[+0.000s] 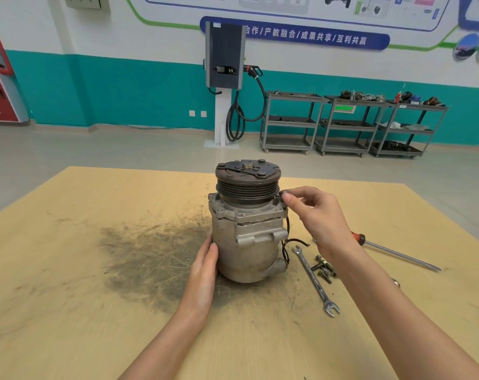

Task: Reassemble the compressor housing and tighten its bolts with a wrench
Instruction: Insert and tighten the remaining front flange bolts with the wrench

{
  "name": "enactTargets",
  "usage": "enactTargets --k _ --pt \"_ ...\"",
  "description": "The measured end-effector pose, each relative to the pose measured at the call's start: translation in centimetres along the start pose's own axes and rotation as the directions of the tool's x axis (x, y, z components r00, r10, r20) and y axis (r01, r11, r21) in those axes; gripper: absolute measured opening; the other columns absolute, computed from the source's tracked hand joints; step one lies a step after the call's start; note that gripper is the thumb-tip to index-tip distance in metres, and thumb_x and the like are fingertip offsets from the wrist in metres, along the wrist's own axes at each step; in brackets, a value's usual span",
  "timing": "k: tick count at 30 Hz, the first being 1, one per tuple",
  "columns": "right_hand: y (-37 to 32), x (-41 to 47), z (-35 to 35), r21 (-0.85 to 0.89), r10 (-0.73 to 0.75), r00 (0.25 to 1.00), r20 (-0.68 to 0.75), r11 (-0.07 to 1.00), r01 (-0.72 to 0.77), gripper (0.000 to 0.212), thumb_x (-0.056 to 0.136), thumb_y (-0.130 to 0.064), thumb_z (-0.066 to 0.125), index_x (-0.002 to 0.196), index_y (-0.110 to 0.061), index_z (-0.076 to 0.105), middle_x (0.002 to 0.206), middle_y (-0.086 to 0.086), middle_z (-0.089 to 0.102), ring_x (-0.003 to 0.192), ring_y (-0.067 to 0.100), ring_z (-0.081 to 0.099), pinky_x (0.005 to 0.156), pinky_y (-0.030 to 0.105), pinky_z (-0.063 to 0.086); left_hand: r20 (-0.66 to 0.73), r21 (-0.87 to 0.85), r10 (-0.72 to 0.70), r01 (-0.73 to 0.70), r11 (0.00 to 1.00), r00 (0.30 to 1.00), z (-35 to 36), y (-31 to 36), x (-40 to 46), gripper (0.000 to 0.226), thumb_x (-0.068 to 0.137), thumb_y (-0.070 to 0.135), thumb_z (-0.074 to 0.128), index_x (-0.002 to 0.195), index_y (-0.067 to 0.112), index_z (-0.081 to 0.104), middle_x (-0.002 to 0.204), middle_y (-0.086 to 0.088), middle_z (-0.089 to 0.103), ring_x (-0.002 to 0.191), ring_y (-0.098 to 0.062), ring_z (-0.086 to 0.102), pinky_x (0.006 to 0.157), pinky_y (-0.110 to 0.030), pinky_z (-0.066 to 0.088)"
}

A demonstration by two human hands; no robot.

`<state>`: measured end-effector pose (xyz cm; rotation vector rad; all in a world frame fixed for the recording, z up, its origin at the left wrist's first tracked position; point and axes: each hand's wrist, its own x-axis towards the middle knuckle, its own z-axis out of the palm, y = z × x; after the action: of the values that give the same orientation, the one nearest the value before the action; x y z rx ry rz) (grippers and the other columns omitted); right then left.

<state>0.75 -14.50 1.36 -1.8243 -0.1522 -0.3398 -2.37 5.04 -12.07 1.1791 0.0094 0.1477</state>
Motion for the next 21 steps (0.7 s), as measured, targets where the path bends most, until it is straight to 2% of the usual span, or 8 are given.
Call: enactTargets --k 4,11,14,18,21 --pt "-0.37 0.36 0.23 -0.018 0.037 0.999 -0.004 0.999 -0.037 0.012 0.087 -0.025 0.071 0.084 -0.015 0.067 0.080 -0.003 0.067 0.068 0.005 0.051 0.062 0.023 0.041 0.006 0.003 -0.003 0.003 1.000 1.000 0.00 0.07 -0.07 0.093 0.073 0.070 0.058 0.152 0.024 0.043 0.152 0.011 0.050 0.142 -0.007 0.042 0.124 -0.042 0.027" --pt "-0.95 0.72 -0.01 -0.018 0.067 0.995 0.069 0.998 -0.066 0.013 0.087 -0.024 0.071 0.078 -0.019 0.063 0.081 -0.007 0.068 0.076 0.011 0.054 0.064 0.025 0.039 0.012 0.017 -0.006 0.005 1.000 1.000 -0.04 0.12 -0.18 0.092 0.074 0.072 0.058 0.152 0.025 0.043 0.152 0.012 0.049 0.143 -0.007 0.041 0.124 -0.043 0.026" --pt "-0.80 0.62 -0.47 -0.034 0.056 0.993 0.107 0.998 -0.052 0.007 0.091 -0.026 0.066 0.084 -0.026 0.068 0.088 -0.009 0.070 0.083 0.012 0.056 0.067 0.025 0.042 0.020 0.013 -0.006 0.006 1.000 1.000 -0.05 0.15 -0.28 0.091 0.075 0.071 0.057 0.152 0.025 0.043 0.152 0.012 0.049 0.143 -0.006 0.041 0.124 -0.042 0.027" --pt "-0.41 0.40 -0.42 -0.009 0.058 0.994 0.095 0.998 -0.058 0.012 0.096 -0.024 0.059 0.096 -0.029 0.069 0.106 -0.006 0.070 0.107 0.014 0.058 0.086 0.031 0.045 0.020 0.022 -0.017 0.017 1.000 1.000 -0.04 0.16 -0.23 0.086 0.079 0.068 0.056 0.153 0.024 0.042 0.153 0.011 0.048 0.143 -0.007 0.041 0.124 -0.042 0.026" --pt "-0.57 0.46 -0.25 0.008 0.034 0.997 0.072 0.999 -0.035 0.012 0.095 -0.020 0.061 0.093 -0.028 0.070 0.104 -0.003 0.071 0.103 0.014 0.059 0.080 0.028 0.045 0.021 0.036 -0.027 0.026 0.999 0.999 -0.08 0.10 -0.22 0.077 0.086 0.060 0.051 0.153 0.024 0.041 0.154 0.011 0.047 0.143 -0.007 0.040 0.124 -0.042 0.026"
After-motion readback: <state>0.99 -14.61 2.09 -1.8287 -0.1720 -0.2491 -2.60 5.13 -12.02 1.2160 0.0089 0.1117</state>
